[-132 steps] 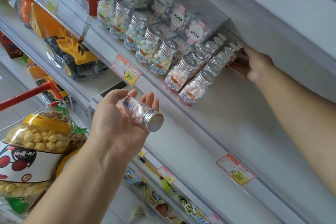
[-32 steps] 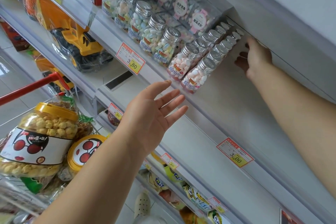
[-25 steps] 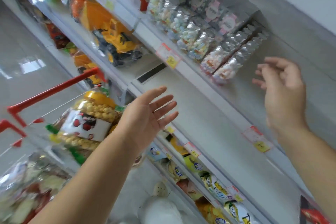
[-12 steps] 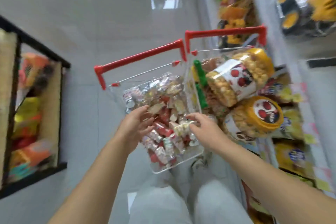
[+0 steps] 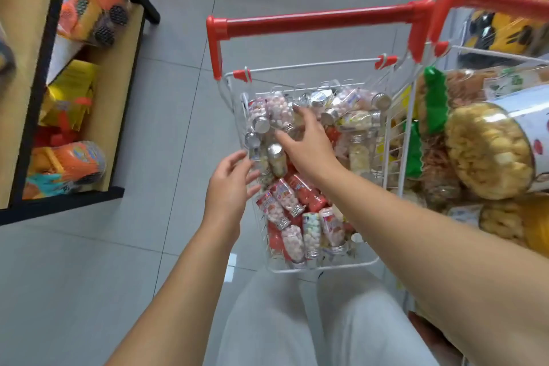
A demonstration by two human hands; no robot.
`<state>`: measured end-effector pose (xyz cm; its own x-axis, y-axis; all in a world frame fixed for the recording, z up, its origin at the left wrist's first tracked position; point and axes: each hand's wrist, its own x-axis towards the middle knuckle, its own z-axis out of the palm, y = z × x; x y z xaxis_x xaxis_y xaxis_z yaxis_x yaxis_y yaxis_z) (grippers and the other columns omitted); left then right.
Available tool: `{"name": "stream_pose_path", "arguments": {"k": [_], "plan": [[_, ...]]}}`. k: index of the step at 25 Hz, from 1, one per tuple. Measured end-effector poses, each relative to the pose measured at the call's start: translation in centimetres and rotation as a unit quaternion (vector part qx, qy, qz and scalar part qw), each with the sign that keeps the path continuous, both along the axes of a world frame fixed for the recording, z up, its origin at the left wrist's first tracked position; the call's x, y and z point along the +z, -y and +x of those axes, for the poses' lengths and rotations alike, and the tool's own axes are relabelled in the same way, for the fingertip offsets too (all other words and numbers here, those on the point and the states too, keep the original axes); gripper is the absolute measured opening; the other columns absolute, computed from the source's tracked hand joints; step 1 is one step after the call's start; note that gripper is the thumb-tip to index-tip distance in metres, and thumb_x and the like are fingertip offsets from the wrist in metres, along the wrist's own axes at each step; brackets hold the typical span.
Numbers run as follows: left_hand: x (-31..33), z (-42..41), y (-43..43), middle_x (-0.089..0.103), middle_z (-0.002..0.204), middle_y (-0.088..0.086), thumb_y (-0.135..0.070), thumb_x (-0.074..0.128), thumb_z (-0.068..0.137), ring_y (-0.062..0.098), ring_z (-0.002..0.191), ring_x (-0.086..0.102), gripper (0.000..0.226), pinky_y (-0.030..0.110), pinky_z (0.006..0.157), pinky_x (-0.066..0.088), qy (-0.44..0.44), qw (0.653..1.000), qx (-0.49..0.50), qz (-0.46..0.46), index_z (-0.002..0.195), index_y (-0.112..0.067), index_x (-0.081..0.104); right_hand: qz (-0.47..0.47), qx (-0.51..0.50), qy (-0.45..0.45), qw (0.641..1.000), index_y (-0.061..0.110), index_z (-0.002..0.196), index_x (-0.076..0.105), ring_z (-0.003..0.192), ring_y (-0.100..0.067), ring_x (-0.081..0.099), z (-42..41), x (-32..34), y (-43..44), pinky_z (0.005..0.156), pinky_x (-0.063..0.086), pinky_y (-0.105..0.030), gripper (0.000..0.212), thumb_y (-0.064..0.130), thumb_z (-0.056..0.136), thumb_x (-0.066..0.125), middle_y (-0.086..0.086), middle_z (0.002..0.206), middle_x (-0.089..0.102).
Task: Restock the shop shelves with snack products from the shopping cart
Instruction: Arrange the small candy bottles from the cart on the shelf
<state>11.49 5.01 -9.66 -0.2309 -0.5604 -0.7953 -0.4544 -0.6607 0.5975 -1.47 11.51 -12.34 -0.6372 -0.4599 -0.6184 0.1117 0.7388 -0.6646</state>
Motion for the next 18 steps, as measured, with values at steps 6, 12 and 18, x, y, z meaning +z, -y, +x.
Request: {"name": "stream_pose_path", "arguments": {"k": [6, 12, 18], "plan": [[-3.8, -3.0, 3.3, 0.056, 0.134, 0.004, -0.020, 0.052, 0.096, 0.022, 0.111, 0.062, 0.050, 0.042, 0.097, 0.052, 0.077, 0.933, -0.238, -0.258, 0.145, -0.024, 0.046, 0.038, 0.003, -0.086, 0.996, 0.018, 0.135, 0.043, 0.102, -0.010, 0.051, -0.4, -3.2, 2.7, 0.080, 0.036, -0.017, 0.051, 0.015, 0.090, 0.066, -0.005, 0.138, 0.041], [-6.6, -6.6, 4.1, 0.039, 0.143, 0.010, -0.012, 0.060, 0.091, 0.038, 0.105, 0.061, 0.053, 0.043, 0.076, 0.048, 0.213, 0.744, -0.510, -0.375, 0.142, -0.023, 0.045, 0.002, -0.031, -0.143, 0.989, 0.023, 0.113, 0.062, 0.077, 0.002, 0.050, -1.1, -0.7, -3.3, 0.070, 0.040, -0.006, 0.023, 0.023, 0.090, 0.061, 0.008, 0.104, 0.049], [-6.4, -6.5, 5.9, 0.059, 0.124, 0.009, -0.022, 0.063, 0.093, 0.036, 0.098, 0.062, 0.040, 0.041, 0.078, 0.049, 0.150, 0.760, -0.473, -0.421, 0.132, -0.018, 0.056, 0.035, -0.008, -0.150, 0.988, 0.026, 0.101, 0.063, 0.076, -0.006, 0.051, -3.6, -0.3, -6.3, 0.068, 0.041, -0.020, 0.017, 0.021, 0.086, 0.060, 0.006, 0.097, 0.052]]}}
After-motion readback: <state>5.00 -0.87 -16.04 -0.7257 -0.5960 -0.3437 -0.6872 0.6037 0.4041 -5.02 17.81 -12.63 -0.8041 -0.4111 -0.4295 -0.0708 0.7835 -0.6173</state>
